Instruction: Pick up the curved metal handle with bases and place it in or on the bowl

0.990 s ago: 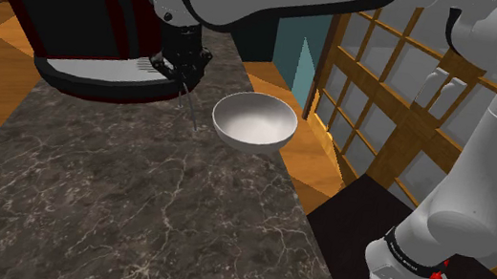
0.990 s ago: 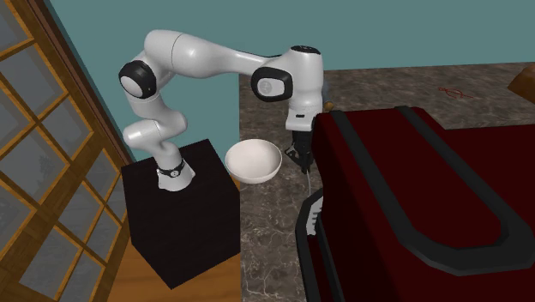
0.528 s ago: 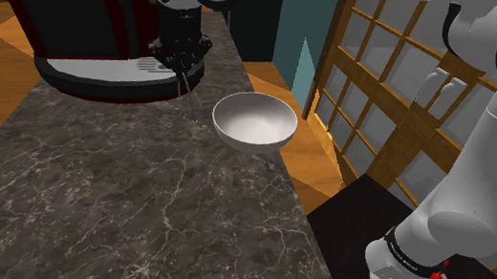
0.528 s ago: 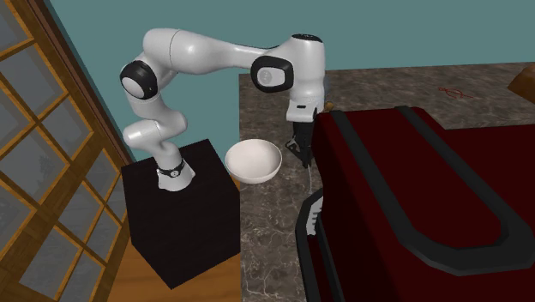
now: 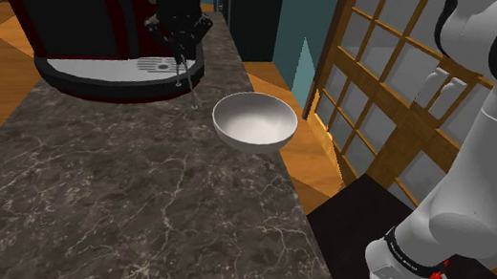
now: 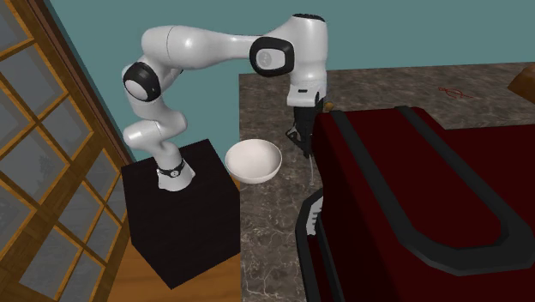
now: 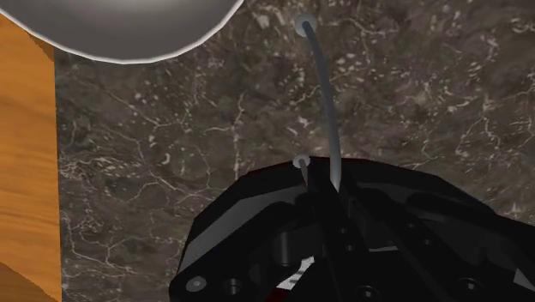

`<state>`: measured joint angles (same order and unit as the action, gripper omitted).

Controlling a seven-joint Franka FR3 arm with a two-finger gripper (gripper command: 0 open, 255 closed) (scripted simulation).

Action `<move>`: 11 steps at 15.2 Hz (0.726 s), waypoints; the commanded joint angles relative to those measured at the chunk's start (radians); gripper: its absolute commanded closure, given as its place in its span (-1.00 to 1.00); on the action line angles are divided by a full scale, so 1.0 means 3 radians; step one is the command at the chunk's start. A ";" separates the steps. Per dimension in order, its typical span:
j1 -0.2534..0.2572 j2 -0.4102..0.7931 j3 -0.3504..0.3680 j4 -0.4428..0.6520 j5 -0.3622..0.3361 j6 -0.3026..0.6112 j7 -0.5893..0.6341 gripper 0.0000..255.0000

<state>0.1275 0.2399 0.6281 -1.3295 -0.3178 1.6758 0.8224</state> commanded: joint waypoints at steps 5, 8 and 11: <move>0.0126 0.0164 0.0006 0.0497 -0.0105 -0.0360 -0.0018 1.00; 0.0212 0.0267 0.0005 0.0780 -0.0175 -0.0554 -0.0030 1.00; 0.0324 0.0392 -0.0002 0.1101 -0.0263 -0.0761 -0.0046 1.00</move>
<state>0.2146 0.3454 0.6283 -1.0290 -0.3884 1.4671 0.8106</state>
